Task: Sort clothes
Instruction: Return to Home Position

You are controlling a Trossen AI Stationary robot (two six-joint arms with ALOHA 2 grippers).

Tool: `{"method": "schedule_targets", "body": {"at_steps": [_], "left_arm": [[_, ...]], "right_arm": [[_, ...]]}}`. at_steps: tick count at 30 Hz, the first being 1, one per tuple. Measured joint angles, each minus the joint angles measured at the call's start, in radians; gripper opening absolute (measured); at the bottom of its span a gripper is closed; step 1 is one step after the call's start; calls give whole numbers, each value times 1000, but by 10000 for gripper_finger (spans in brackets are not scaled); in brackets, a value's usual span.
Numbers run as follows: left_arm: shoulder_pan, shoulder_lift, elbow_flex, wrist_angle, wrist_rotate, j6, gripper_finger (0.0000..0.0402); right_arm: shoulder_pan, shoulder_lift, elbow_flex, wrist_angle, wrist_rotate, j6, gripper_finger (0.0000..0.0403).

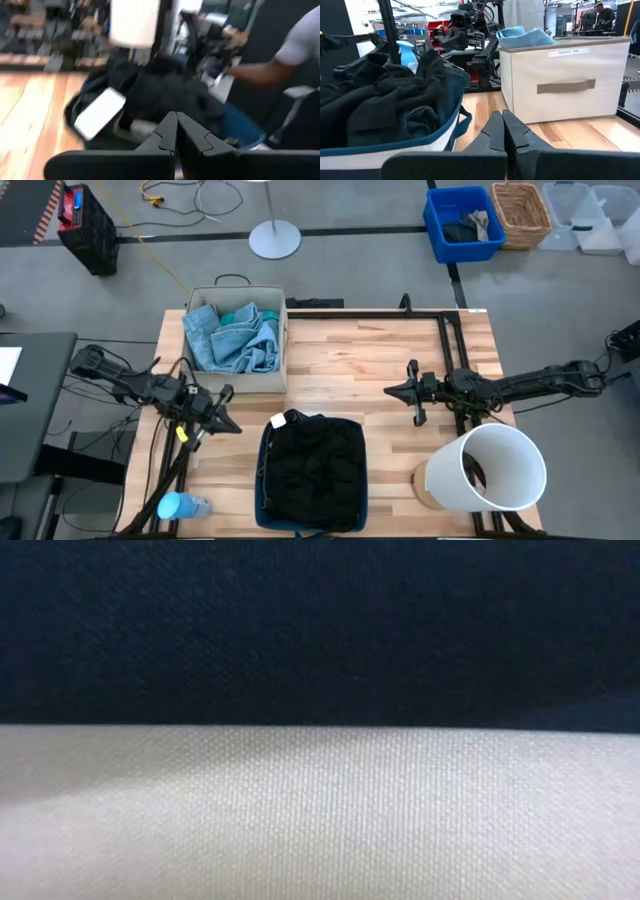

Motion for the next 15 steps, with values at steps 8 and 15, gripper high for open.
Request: {"method": "schedule_targets", "body": {"at_steps": [8,15], "left_arm": [[1,-14,0,-79,-78,49,0],[2,-144,0,-174,-136,42,0]], "right_arm": [[0,0,-1,-11,-71,-2,0],[0,-8,-1,-30,-72,-11,0]]}}
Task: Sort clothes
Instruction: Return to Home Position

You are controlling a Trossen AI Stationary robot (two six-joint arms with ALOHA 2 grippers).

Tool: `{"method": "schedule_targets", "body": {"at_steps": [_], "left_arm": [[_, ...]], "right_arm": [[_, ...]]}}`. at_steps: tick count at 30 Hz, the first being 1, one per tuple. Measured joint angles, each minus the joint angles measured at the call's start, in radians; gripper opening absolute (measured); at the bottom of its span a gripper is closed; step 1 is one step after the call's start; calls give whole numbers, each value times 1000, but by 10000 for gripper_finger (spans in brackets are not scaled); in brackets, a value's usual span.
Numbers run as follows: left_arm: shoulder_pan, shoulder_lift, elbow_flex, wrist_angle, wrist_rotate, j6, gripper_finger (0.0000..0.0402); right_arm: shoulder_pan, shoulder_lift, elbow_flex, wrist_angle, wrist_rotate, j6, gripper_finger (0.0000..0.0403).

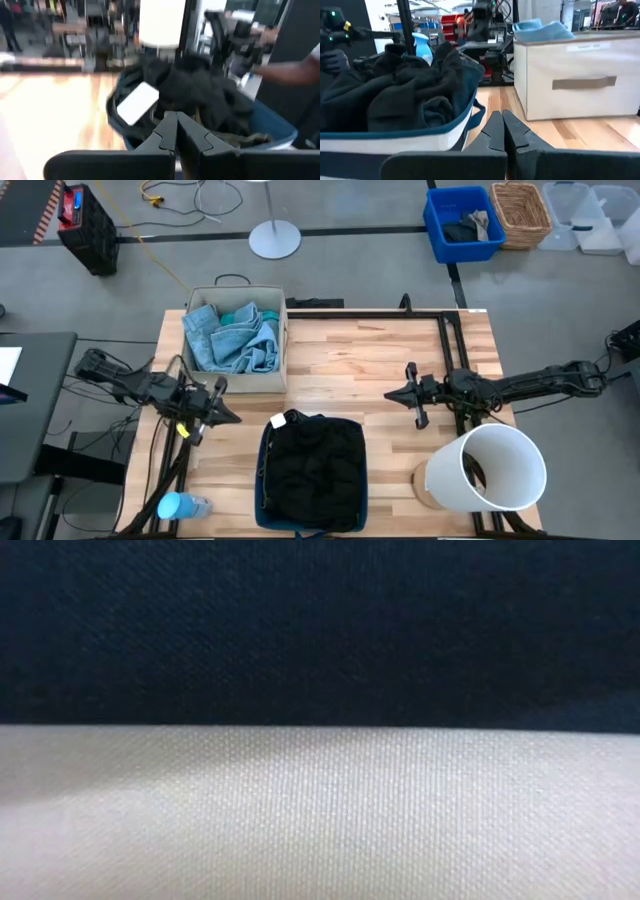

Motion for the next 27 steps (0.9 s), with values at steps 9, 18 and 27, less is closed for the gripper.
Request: {"method": "schedule_targets", "body": {"at_steps": [9,18,27], "left_arm": [[0,-103,-204,260,-14,-28,0],[1,-108,-275,305,-116,38,0],[81,-109,-278,279,-170,52,0]], "right_arm": [[0,-6,0,3,0,-23,0],[-54,-7,0,66,0,-58,0],[-135,-10,0,75,0,-60,0]]}}
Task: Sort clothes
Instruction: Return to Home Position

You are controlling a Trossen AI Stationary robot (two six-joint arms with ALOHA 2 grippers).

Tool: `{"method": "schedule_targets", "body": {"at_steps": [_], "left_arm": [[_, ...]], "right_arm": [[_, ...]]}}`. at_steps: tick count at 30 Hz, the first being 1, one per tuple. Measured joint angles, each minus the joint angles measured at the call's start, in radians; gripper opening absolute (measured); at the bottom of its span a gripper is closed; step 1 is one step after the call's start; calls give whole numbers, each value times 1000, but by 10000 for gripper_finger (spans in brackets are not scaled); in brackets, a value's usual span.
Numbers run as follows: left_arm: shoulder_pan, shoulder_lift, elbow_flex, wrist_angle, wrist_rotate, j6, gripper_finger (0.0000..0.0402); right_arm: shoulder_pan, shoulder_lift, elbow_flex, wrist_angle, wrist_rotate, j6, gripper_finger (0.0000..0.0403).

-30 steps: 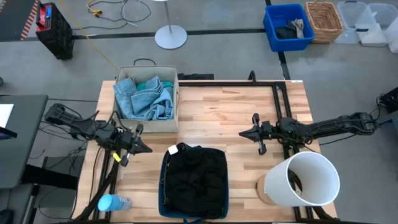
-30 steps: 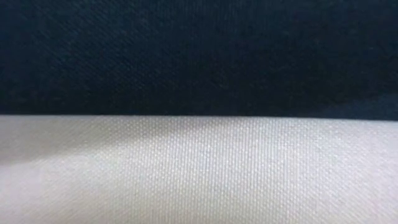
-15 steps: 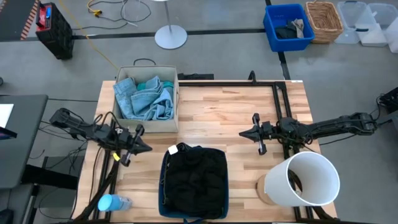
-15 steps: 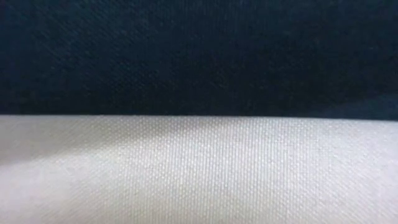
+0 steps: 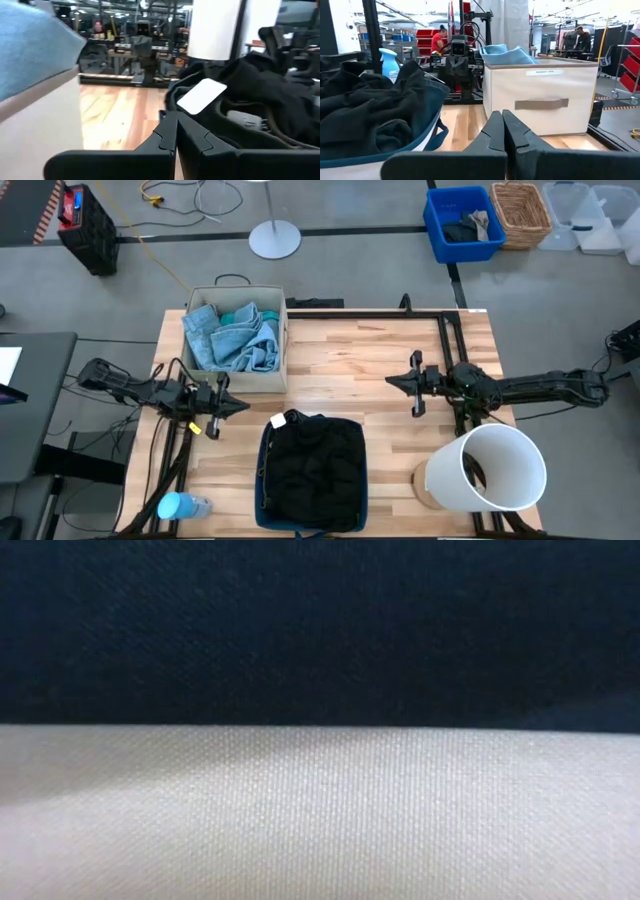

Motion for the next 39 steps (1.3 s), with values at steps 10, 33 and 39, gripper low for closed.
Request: {"method": "schedule_targets", "body": {"at_steps": [10,33,39], "left_arm": [[81,0,-1,-11,0,1,0],[103,1,-2,-75,-151,-17,0],[103,9,14,-110,-185,-9,0]], "right_arm": [[48,0,0,-30,0,99,0],[83,-2,0,-193,1,15,29],[83,0,0,-271,1,88,29]]}}
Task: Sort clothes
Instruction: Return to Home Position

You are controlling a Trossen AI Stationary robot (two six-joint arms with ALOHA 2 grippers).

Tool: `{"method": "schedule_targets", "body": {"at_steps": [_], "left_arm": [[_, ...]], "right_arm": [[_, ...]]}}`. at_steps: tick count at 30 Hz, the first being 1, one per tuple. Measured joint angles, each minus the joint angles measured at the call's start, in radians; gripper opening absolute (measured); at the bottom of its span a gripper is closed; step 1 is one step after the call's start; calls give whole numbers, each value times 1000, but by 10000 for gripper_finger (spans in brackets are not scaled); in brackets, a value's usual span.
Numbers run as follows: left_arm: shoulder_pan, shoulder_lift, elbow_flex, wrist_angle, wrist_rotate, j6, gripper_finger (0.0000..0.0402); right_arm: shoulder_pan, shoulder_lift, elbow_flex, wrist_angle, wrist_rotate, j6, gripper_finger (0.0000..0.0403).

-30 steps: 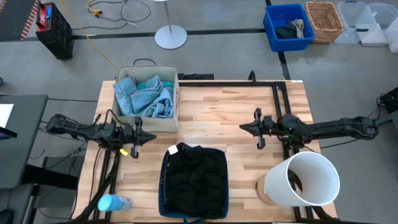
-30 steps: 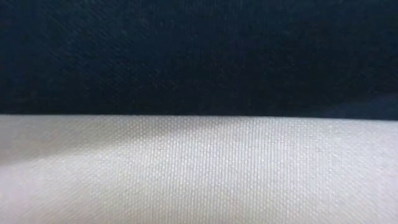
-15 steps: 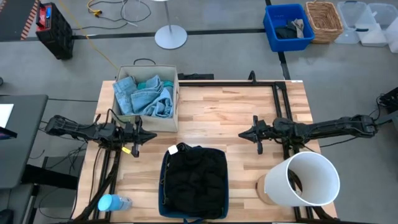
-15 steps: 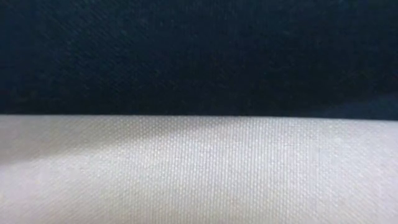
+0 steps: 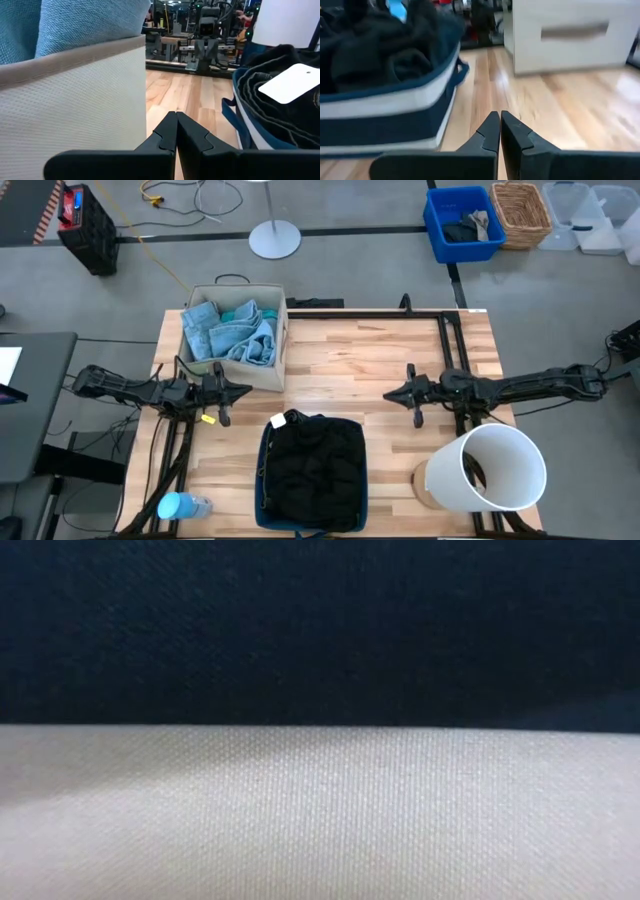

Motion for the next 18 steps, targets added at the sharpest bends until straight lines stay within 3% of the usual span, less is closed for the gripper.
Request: {"method": "schedule_targets", "body": {"at_steps": [18], "left_arm": [[0,0,0,-9,-2,7,0]], "right_arm": [[0,0,0,-371,0,29,28]]}}
